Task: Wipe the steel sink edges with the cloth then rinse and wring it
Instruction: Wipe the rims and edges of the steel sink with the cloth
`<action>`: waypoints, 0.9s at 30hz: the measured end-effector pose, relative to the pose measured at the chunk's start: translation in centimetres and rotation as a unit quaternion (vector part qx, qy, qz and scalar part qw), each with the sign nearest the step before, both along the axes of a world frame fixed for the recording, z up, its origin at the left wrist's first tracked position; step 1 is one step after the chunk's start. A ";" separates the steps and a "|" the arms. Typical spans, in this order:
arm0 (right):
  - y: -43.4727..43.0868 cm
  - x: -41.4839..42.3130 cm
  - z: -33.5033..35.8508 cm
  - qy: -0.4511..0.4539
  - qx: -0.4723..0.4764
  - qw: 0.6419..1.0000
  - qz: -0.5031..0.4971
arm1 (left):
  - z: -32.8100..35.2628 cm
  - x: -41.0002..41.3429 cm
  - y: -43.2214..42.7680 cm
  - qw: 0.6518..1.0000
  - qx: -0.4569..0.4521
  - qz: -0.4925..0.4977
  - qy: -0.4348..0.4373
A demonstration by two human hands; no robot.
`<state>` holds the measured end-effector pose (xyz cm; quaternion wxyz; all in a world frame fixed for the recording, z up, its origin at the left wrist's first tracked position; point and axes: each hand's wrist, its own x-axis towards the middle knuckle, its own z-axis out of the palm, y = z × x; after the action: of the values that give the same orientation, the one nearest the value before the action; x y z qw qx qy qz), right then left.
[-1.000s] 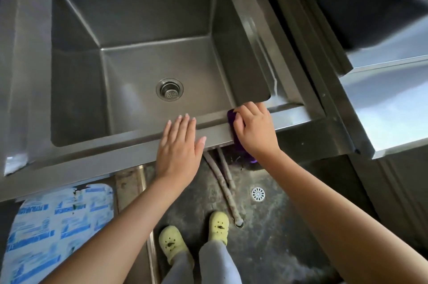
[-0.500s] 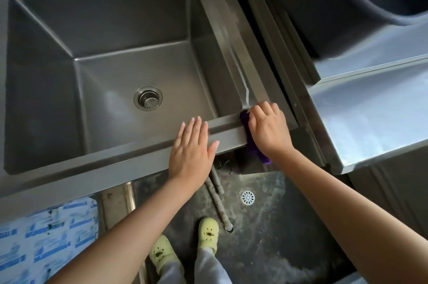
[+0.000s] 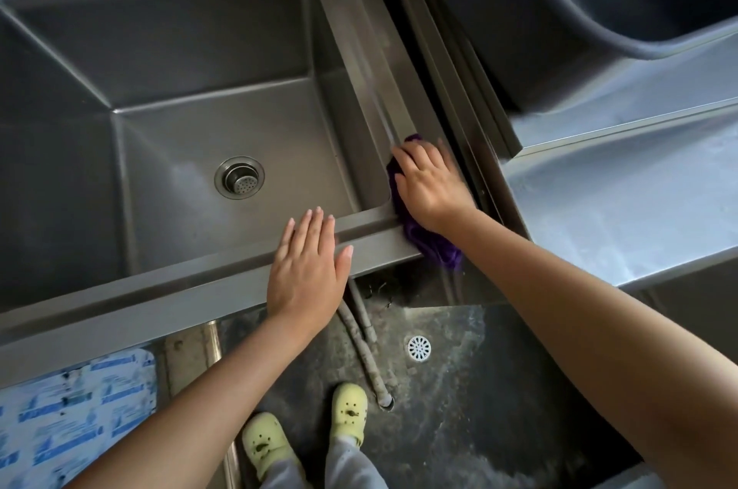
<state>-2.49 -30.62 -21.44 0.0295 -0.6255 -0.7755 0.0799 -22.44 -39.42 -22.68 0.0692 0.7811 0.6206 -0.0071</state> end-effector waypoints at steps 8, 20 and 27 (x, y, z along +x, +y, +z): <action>2.8 -0.7 0.3 0.166 -0.029 0.985 -0.038 | 2.8 3.2 2.7 0.985 -0.038 -0.002 -0.166; -0.7 1.4 0.9 0.233 -0.097 0.959 -0.129 | 0.4 10.2 9.0 0.983 -0.088 -0.025 -0.162; -0.6 1.7 0.7 0.259 -0.091 0.954 -0.120 | 0.8 9.2 13.1 0.990 -0.055 -0.068 -0.114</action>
<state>-0.78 -31.18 -20.71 0.1819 -0.6718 -0.6496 0.3058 -13.25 -26.33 -21.86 0.1815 0.8122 0.5527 0.0437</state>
